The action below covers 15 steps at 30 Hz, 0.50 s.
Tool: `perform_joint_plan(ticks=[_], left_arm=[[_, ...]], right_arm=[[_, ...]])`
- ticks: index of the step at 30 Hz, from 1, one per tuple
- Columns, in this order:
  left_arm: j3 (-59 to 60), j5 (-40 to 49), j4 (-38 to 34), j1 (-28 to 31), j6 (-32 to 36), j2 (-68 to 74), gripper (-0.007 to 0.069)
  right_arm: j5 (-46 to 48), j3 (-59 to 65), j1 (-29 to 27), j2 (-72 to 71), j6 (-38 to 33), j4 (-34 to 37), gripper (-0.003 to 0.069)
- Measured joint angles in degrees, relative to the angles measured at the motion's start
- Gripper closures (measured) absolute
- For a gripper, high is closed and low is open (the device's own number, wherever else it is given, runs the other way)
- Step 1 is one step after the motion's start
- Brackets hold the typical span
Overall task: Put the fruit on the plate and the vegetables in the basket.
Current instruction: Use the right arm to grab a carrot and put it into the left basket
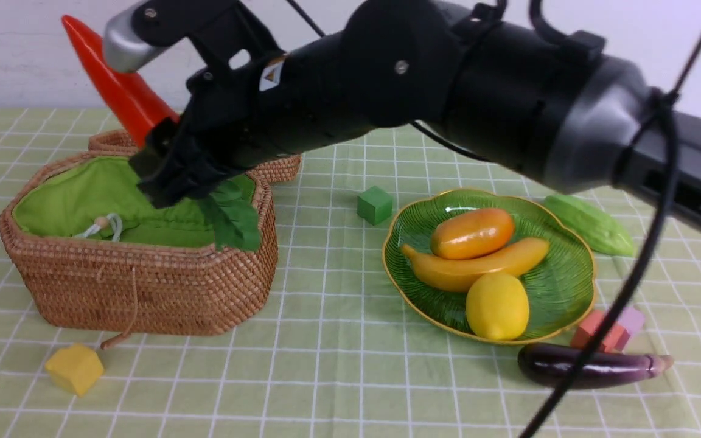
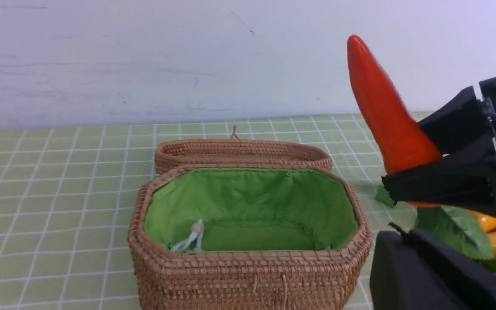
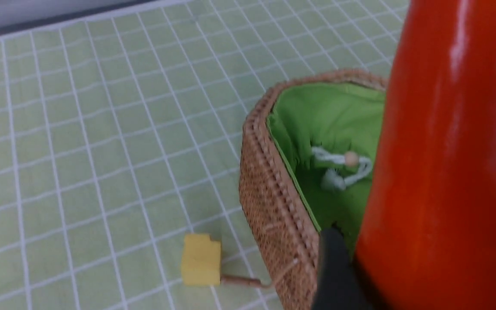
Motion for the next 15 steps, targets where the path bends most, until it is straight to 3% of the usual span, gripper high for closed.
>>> perform_joint_plan(ticks=[8, 15], left_arm=[[0.0, 2.0, 3.0, 0.0, -3.2, 0.0, 0.0637], [0.0, 1.7, 3.1, 0.0, -3.4, 0.0, 0.0637]], right_arm=[[-1.0, -7.8, 0.0, 7.9, -3.9, 5.8, 0.0269], [-12.3, -10.7, 0.0, 13.2, -14.8, 9.9, 0.0269]])
